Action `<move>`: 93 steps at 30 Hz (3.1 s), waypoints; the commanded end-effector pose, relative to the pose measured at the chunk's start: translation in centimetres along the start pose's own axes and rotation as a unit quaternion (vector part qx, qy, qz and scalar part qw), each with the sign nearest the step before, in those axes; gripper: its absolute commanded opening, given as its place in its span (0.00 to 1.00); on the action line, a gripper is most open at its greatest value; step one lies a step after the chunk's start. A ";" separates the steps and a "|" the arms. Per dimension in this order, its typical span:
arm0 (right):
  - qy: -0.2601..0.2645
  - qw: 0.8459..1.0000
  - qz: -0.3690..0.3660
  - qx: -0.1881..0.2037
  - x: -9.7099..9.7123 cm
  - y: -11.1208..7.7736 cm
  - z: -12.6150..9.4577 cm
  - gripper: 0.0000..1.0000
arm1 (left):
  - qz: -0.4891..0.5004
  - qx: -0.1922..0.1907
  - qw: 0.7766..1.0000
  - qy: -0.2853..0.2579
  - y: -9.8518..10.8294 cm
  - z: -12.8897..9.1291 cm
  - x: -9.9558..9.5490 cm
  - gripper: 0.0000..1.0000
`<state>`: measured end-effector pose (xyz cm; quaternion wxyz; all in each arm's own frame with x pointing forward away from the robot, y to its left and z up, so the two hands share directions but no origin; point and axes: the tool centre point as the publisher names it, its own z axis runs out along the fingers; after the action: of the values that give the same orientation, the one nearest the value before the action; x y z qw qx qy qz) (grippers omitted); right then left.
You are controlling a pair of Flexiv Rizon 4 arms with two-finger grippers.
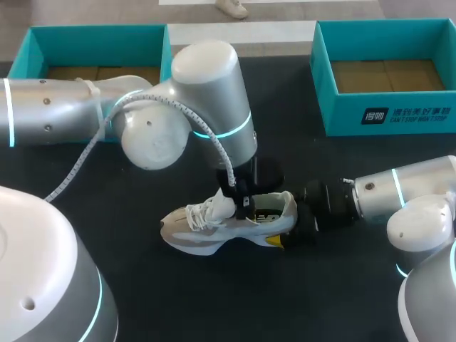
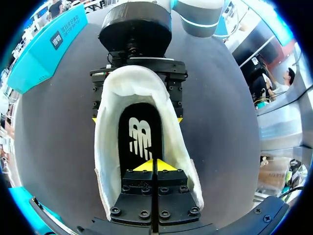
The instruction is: Take the shoe out of the shoebox, open the shoe tongue, remove and reinsert the insole, then place the shoe into the shoebox
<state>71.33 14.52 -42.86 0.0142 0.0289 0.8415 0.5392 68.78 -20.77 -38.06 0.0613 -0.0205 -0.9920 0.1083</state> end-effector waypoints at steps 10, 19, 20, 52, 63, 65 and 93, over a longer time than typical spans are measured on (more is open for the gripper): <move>0.000 1.000 0.000 0.004 -0.3 -0.4 0.3 0.00 | 0.015 -0.012 1.000 0.001 -0.2 2.1 1.4 0.00; 0.000 1.000 0.000 0.004 -0.3 -0.4 0.3 0.00 | 0.014 -0.010 1.000 -0.005 0.0 2.7 1.0 0.35; 0.000 1.000 0.000 0.004 -0.3 -0.4 0.3 0.00 | 0.013 -0.010 1.000 -0.007 0.0 2.8 0.9 0.38; 0.000 1.000 0.000 0.004 -0.3 -0.4 0.3 0.00 | -0.029 -0.014 0.999 -0.004 2.3 1.4 -1.1 0.00; 0.000 1.000 0.000 0.004 -0.3 -0.4 0.3 0.00 | -0.035 -0.003 0.998 0.048 2.9 -2.4 -0.1 0.00; 0.000 1.000 0.000 0.004 -0.3 -0.4 0.3 0.00 | -0.036 0.003 0.998 0.056 3.0 -2.9 0.1 0.00; 0.000 1.000 0.000 0.004 -0.3 -0.4 0.3 0.00 | -0.016 0.124 0.990 0.061 -2.9 -8.0 1.5 0.00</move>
<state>71.35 14.50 -42.87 0.0141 0.0290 0.8417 0.5390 68.20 -20.77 -29.36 0.1247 -0.0017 -0.9649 0.2311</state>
